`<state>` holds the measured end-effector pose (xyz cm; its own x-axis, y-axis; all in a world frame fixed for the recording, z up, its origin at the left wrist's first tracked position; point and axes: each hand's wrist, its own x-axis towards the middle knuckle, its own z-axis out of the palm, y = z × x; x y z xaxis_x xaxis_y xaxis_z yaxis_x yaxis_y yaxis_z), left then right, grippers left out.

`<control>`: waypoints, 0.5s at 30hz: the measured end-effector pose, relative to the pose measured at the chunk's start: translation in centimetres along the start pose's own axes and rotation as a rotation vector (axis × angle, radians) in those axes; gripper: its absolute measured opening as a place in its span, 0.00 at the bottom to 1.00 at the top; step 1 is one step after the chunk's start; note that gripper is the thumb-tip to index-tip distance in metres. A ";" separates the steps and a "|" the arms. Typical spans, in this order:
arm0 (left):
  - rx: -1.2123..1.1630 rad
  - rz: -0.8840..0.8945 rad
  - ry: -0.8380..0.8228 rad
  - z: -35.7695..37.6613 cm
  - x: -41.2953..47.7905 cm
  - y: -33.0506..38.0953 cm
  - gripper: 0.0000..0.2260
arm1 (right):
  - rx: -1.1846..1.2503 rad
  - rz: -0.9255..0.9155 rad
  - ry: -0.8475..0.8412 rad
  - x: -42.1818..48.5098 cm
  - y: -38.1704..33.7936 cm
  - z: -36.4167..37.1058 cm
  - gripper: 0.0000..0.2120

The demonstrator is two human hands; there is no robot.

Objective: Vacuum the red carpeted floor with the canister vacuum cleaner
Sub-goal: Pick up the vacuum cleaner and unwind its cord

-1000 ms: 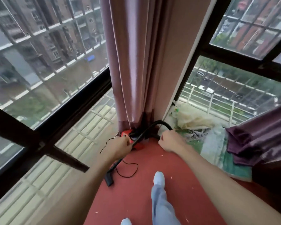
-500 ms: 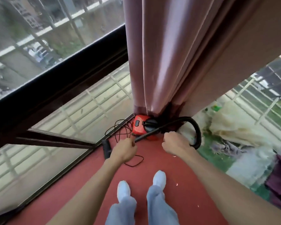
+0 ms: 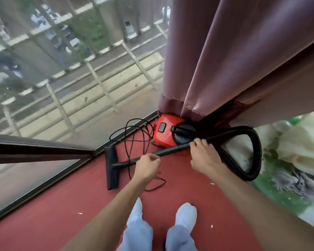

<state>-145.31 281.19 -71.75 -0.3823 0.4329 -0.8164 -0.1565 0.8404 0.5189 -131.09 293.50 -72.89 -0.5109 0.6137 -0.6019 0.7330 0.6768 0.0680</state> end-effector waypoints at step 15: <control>-0.181 -0.144 0.028 4.4 9.9 -10.5 0.08 | -0.440 -0.037 0.103 10.2 -0.2 9.4 0.15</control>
<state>-143.44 278.08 -86.43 -0.3693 0.3014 -0.8791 -0.3713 0.8193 0.4368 -132.20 295.80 -86.49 -0.5913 0.6079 -0.5299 0.4638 0.7939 0.3931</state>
